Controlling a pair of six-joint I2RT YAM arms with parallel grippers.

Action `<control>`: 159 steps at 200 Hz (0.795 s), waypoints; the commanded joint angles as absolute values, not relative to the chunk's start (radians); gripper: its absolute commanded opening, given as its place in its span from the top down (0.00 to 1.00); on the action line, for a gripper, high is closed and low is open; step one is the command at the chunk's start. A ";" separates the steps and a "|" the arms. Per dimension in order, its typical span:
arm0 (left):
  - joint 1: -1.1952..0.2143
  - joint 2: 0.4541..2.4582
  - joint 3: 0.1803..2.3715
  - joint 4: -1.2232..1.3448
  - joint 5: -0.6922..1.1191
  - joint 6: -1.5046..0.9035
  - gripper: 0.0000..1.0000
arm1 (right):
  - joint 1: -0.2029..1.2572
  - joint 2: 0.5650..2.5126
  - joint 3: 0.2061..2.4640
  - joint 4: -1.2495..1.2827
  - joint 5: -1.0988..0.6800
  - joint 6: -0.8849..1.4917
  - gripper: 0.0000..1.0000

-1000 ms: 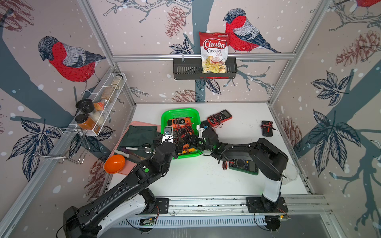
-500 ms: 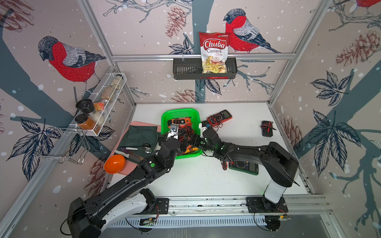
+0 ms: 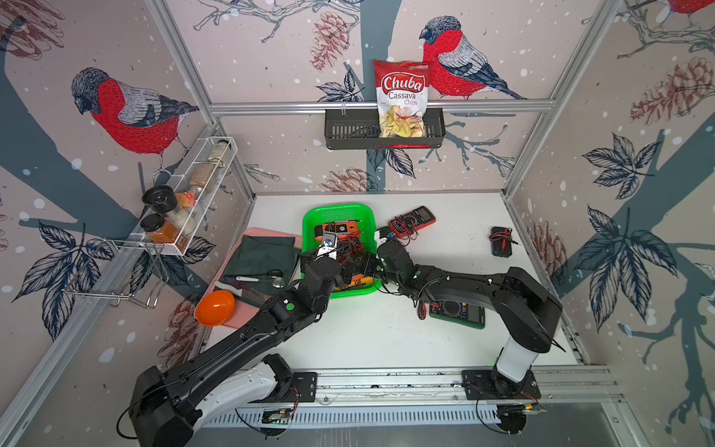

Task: Put the multimeter into the basket
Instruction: Place the multimeter in the basket.

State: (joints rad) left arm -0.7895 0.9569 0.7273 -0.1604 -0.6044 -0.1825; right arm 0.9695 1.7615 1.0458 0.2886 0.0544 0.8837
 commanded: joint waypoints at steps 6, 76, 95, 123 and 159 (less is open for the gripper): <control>-0.776 0.987 0.731 -0.116 -0.573 -0.175 0.04 | 0.968 1.771 1.072 0.204 0.072 0.804 0.44; -0.752 1.032 0.729 -0.088 -0.533 -0.184 0.04 | 0.969 1.914 1.222 0.017 0.006 0.709 0.71; -0.747 1.039 0.729 -0.084 -0.525 -0.184 0.04 | 0.969 1.920 1.223 0.012 0.012 0.710 0.73; -0.745 1.049 0.731 -0.084 -0.523 -0.186 0.04 | 0.969 1.905 1.229 -0.004 0.034 0.697 0.73; -0.744 1.043 0.733 -0.067 -0.530 -0.189 0.04 | 0.973 1.821 1.226 -0.020 0.062 0.666 0.65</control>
